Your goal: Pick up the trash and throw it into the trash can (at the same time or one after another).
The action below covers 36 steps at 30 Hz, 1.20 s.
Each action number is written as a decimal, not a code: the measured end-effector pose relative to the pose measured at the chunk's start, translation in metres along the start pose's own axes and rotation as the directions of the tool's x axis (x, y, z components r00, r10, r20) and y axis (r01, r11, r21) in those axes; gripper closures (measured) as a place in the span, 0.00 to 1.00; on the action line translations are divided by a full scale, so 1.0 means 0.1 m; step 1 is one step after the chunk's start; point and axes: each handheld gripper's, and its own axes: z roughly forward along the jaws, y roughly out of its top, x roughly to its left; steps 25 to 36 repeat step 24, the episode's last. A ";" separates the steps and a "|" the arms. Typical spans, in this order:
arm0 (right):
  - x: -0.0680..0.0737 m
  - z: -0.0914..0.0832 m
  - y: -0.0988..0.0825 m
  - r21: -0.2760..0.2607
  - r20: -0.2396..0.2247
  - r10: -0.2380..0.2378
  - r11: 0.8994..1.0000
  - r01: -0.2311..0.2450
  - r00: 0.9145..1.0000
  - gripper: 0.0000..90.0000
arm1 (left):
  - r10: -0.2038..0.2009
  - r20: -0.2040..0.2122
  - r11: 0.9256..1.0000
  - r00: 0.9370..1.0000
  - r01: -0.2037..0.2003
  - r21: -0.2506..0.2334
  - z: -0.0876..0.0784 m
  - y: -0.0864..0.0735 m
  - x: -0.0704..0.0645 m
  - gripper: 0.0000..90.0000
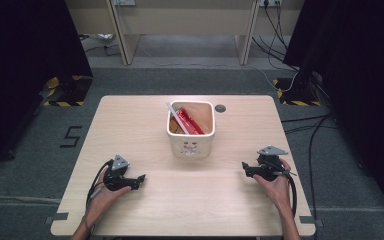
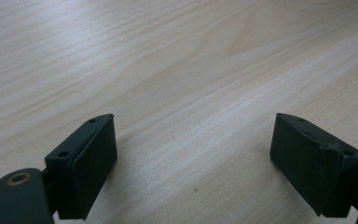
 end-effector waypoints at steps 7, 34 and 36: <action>0.02 0.06 -0.10 0.033 -0.003 -0.001 0.999 0.001 1.000 0.21 | 0.000 0.000 1.000 1.000 0.000 0.000 0.00 0.00 0.00 0.15; 0.07 0.08 -0.25 0.026 0.004 0.014 1.000 -0.014 1.000 0.16 | -0.001 0.000 1.000 1.000 0.001 0.000 0.00 0.00 0.00 0.15; 0.07 0.08 -0.25 0.026 0.004 0.014 1.000 -0.014 1.000 0.16 | -0.001 0.000 1.000 1.000 0.001 0.000 0.00 0.00 0.00 0.15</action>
